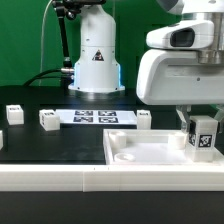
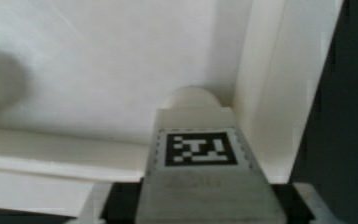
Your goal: Assemble one leg
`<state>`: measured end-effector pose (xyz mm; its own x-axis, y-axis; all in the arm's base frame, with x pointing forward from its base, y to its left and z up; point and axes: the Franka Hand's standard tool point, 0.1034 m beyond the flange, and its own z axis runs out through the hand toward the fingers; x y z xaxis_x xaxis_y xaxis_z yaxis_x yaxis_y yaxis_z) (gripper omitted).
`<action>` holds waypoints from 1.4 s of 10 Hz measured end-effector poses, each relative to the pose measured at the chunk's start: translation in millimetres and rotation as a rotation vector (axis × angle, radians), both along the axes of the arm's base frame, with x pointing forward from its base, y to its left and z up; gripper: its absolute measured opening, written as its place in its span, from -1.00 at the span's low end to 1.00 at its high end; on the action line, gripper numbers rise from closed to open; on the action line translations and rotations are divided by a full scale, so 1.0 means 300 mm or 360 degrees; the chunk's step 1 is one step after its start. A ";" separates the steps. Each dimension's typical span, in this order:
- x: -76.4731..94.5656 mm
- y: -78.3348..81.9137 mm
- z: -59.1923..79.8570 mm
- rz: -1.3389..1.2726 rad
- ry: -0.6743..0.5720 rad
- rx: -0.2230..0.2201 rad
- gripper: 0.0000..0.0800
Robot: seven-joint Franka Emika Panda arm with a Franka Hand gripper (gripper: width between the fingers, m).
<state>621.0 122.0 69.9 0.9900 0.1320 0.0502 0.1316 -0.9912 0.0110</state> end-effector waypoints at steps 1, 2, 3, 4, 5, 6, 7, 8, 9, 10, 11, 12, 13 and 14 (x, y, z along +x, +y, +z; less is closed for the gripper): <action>0.000 0.000 0.000 -0.0038 0.0000 0.0003 -0.27; 0.000 0.000 0.000 -0.0068 -0.0002 0.0009 -0.27; 0.005 -0.003 -0.001 -0.0369 -0.0029 0.0051 -0.27; 0.005 -0.002 -0.002 -0.0635 -0.0033 0.0070 -0.27; 0.006 -0.003 -0.002 -0.0795 -0.0035 0.0073 -0.27; 0.005 -0.006 -0.002 -0.0918 -0.0036 0.0075 -0.27; 0.004 -0.014 -0.002 -0.1088 -0.0041 0.0073 -0.26; 0.002 -0.025 -0.001 -0.1203 -0.0049 0.0053 -0.26; -0.002 -0.039 0.000 -0.1291 -0.0049 0.0034 -0.23; -0.004 -0.059 0.001 -0.1371 -0.0047 0.0017 -0.22; -0.004 -0.066 0.001 -0.1376 -0.0049 0.0013 -0.22; -0.004 -0.067 0.000 -0.1400 -0.0049 0.0014 -0.22; -0.004 -0.067 0.000 -0.1398 -0.0050 0.0014 0.01; -0.004 -0.067 0.000 -0.1398 -0.0050 0.0014 0.39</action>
Offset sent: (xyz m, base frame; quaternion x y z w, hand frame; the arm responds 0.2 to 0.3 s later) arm -0.0022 0.0012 -0.0043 0.0230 0.0196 0.3535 0.9349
